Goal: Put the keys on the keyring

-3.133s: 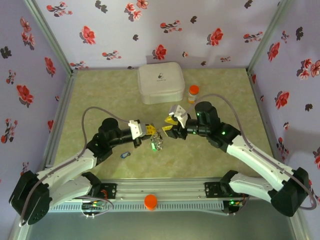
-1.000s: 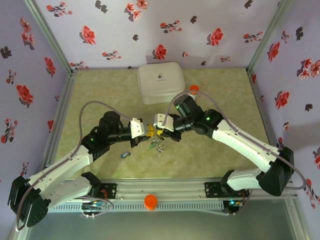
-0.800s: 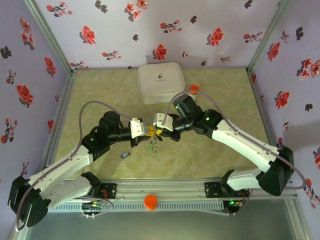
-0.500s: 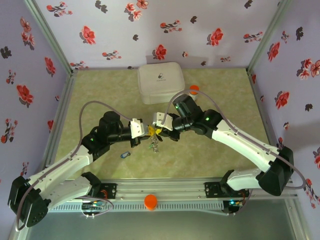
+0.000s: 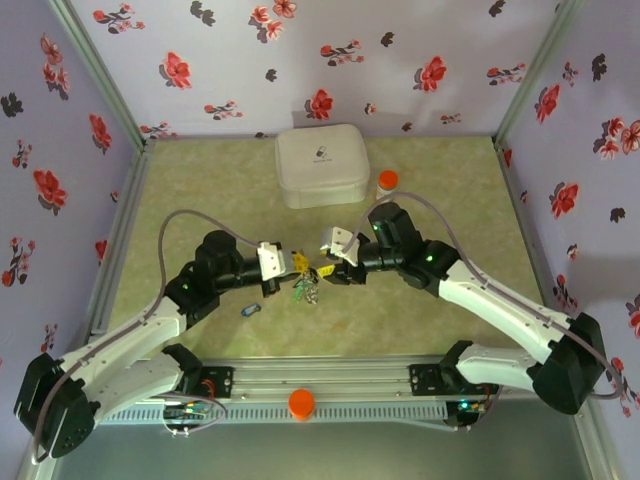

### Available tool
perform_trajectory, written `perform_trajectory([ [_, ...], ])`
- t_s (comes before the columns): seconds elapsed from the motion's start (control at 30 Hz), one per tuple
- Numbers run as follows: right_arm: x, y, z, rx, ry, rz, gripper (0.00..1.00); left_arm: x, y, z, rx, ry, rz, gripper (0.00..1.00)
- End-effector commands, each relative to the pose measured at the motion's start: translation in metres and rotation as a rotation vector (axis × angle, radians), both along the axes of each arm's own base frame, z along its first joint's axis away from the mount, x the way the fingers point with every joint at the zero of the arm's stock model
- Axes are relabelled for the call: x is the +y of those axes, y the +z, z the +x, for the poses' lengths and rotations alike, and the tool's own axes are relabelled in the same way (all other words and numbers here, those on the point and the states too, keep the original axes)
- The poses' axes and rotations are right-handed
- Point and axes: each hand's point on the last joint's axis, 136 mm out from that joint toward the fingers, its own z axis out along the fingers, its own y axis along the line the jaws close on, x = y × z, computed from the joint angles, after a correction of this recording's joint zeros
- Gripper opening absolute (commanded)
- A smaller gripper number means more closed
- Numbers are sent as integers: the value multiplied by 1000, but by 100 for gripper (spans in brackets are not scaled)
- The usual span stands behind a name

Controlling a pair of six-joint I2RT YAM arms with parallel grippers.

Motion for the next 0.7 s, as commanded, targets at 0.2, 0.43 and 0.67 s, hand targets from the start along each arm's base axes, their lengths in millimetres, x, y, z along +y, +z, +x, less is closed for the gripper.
perform_trajectory([
  [0.2, 11, 22, -4, -1, 28, 162, 32, 4, 32, -1, -50, 22, -179, 0],
  [0.43, 15, 21, -6, 14, 42, 183, 22, 2, 34, -1, -46, 15, -200, 0],
  [0.67, 18, 20, -3, 14, 43, 198, 17, 2, 34, -1, -45, 14, -212, 0],
])
